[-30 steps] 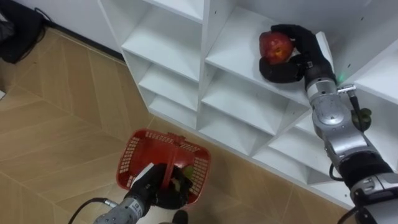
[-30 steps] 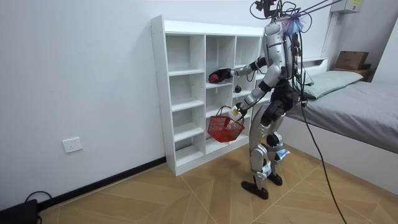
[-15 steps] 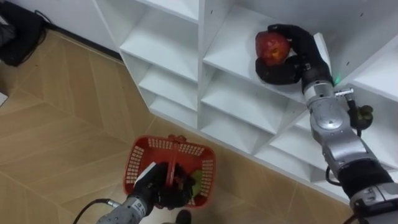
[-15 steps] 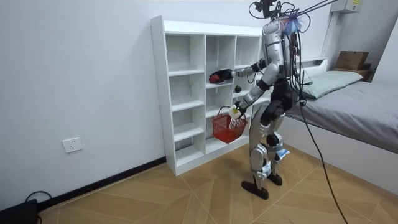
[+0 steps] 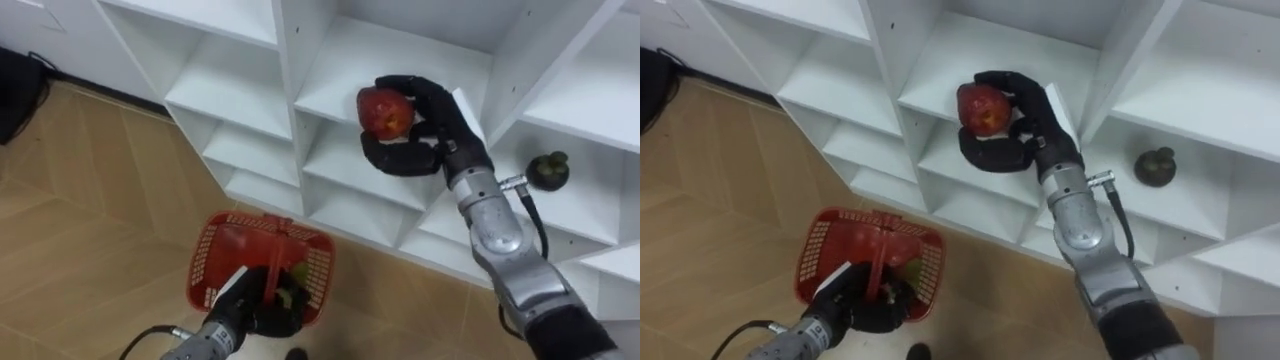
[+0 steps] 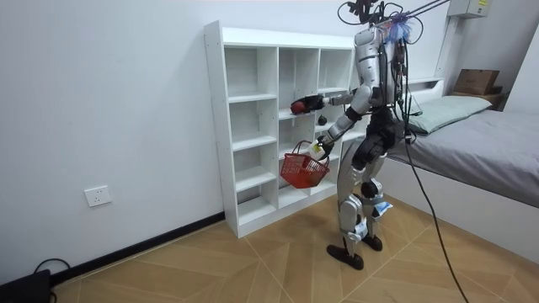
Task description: Collect fruits from the closet
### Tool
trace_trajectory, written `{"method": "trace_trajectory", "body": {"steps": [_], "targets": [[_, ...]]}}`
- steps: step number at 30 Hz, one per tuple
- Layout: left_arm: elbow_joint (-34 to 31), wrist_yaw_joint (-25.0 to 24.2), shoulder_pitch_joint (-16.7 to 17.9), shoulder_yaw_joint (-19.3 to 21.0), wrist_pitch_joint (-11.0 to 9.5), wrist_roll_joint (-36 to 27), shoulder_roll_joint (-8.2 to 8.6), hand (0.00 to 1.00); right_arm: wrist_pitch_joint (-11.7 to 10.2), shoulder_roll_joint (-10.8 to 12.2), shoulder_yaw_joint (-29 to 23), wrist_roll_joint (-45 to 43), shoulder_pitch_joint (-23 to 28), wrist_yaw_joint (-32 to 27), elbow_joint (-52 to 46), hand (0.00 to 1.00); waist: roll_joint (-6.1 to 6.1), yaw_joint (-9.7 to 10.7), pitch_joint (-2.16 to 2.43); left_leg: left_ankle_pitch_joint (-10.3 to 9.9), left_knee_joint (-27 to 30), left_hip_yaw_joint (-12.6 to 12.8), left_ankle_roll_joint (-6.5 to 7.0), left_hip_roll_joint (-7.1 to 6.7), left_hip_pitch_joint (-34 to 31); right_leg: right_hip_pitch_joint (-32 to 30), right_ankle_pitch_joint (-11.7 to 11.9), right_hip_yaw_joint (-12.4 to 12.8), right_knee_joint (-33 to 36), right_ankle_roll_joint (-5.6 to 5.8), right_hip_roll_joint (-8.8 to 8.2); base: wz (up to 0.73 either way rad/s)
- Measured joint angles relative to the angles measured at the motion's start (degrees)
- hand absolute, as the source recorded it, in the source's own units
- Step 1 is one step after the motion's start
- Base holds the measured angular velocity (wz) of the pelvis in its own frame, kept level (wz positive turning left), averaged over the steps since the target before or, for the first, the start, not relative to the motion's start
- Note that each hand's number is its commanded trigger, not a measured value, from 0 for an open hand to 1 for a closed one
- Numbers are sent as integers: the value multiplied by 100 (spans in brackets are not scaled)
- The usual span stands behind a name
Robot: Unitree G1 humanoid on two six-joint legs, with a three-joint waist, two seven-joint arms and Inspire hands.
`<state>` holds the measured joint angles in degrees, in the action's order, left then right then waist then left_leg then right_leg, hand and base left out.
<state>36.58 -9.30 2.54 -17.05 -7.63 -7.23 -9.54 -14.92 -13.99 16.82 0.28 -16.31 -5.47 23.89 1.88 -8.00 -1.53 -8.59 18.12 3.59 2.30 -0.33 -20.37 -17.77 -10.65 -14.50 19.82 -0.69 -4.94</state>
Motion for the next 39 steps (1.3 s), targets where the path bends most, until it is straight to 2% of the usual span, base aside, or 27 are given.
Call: {"method": "trace_trajectory", "body": {"steps": [5,10,14,17,29,32,39], "targets": [[0,-6,-19,11,-38,0,3,100,-1,163,2,-163,229,279,-208,100,-21,31,16,-1,19,118,-1,29,5,-73,9,103,86,-8,6,-11],[-3,-27,33,0,-149,-1,12,100,-1,164,133,-189,655,611,-200,100,-47,133,33,-1,57,104,-1,37,4,-34,11,55,85,-13,7,3],[-3,-26,127,-7,-158,-1,12,100,4,155,206,-191,1083,767,-199,100,-60,194,33,-1,84,109,-1,49,-3,-32,22,43,84,-29,7,0],[-6,-26,130,-7,-158,-9,21,100,7,138,206,-310,1215,821,-199,100,-75,196,39,4,98,109,-8,56,-7,-41,25,48,85,-34,4,0],[-24,-27,131,-5,-165,-8,120,100,11,143,209,-316,1317,858,-197,100,-90,187,49,7,108,120,-13,58,-18,-68,21,106,91,-39,3,0],[-24,-27,130,-5,-165,-8,157,100,117,146,217,-317,1325,943,-197,100,-90,191,49,7,106,121,-14,59,-25,-70,21,103,88,-38,3,0],[-24,-27,130,-5,-165,-8,207,100,131,145,216,-380,1325,983,-197,100,-88,199,50,7,105,136,-14,63,-15,-67,21,109,86,-38,6,0]]}}
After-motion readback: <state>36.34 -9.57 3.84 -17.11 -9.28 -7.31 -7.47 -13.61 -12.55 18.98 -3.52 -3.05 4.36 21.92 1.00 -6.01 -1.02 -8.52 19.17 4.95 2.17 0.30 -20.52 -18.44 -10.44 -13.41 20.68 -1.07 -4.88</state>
